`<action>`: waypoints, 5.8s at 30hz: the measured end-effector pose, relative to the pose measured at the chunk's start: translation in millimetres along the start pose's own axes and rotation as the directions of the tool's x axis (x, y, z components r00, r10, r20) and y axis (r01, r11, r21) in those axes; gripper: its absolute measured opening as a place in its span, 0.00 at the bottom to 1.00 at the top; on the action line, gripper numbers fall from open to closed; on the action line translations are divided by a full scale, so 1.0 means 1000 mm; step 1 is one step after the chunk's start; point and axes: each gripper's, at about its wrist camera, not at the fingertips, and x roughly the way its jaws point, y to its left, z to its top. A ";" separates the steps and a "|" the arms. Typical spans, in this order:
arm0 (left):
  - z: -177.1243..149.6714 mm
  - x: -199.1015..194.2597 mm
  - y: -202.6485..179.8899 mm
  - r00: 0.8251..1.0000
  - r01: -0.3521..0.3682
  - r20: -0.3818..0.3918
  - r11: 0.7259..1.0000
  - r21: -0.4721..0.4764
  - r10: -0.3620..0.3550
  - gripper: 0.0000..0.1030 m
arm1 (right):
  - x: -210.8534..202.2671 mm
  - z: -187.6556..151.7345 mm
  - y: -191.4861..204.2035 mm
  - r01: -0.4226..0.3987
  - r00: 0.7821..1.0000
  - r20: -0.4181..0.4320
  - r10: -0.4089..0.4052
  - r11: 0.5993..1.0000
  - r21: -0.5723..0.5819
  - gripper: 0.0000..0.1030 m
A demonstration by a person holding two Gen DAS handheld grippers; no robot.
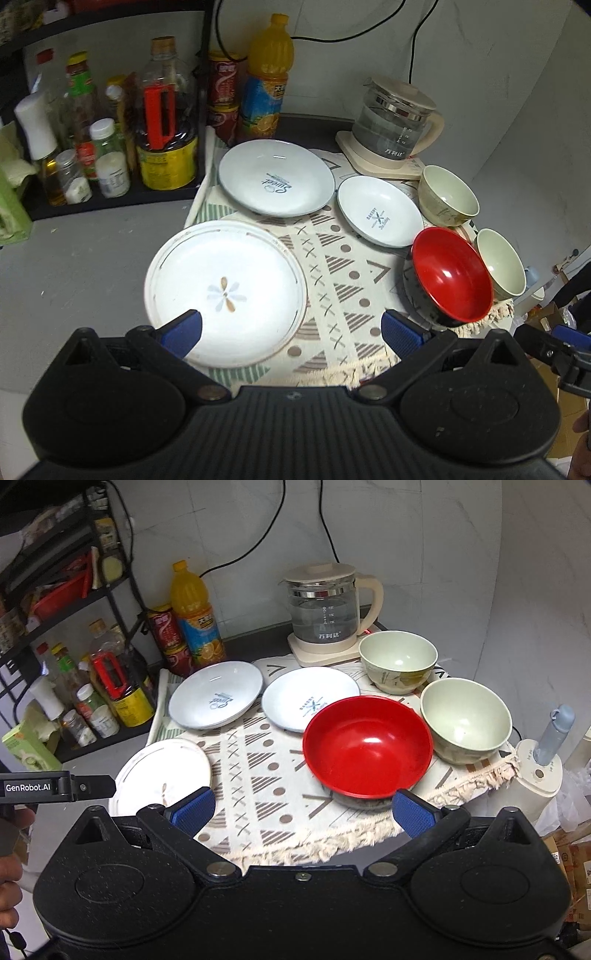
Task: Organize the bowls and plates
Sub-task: 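Move both tools toward the large pale green bowl beside the red bowl, then grasp the large pale green bowl rim with both tools and lift it, then lower the large green bowl into the red bowl and open both tools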
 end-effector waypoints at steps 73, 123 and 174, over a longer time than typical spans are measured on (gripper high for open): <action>0.100 0.212 -0.302 0.974 0.094 -0.223 0.973 0.209 -0.047 0.61 | 0.153 0.062 -0.278 -0.035 0.982 -0.178 0.059 0.991 0.132 0.51; 0.122 0.274 -0.339 0.905 0.188 -0.409 0.972 0.138 -0.117 0.07 | 0.156 0.071 -0.312 -0.089 0.976 -0.173 0.136 0.963 0.254 0.19; 0.076 0.203 -0.159 0.901 0.023 -0.426 0.988 -0.153 -0.087 0.08 | 0.184 0.094 -0.160 -0.348 0.878 -0.377 0.295 0.934 -0.081 0.18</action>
